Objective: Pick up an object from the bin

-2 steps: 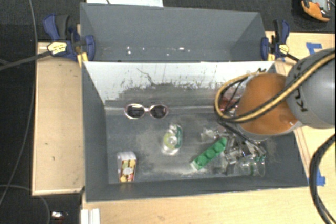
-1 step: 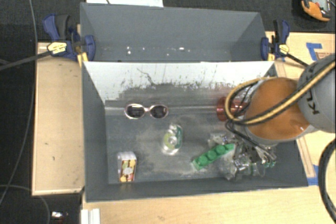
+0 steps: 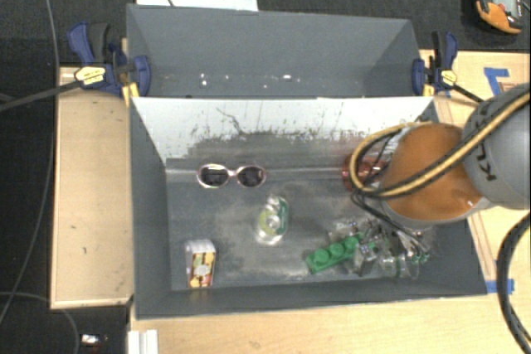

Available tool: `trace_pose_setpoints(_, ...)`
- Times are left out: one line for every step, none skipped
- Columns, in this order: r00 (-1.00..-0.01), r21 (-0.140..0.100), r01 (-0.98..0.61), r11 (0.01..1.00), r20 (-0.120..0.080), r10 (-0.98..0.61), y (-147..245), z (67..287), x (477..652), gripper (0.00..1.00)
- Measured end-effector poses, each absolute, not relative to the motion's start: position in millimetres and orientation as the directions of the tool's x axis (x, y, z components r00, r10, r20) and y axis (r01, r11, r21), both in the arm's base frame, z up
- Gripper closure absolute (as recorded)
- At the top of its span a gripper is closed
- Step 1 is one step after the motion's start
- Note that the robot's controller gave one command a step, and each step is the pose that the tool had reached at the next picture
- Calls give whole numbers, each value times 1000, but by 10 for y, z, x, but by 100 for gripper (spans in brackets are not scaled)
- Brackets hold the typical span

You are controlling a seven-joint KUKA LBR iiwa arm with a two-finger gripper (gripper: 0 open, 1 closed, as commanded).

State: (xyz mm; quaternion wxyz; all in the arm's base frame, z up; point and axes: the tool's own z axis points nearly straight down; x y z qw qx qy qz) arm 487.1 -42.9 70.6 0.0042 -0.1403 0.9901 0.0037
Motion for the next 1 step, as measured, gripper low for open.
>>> trace_pose_setpoints(-960, 6, -279, 960, -10, -279, -429, 707, 4872, 100)
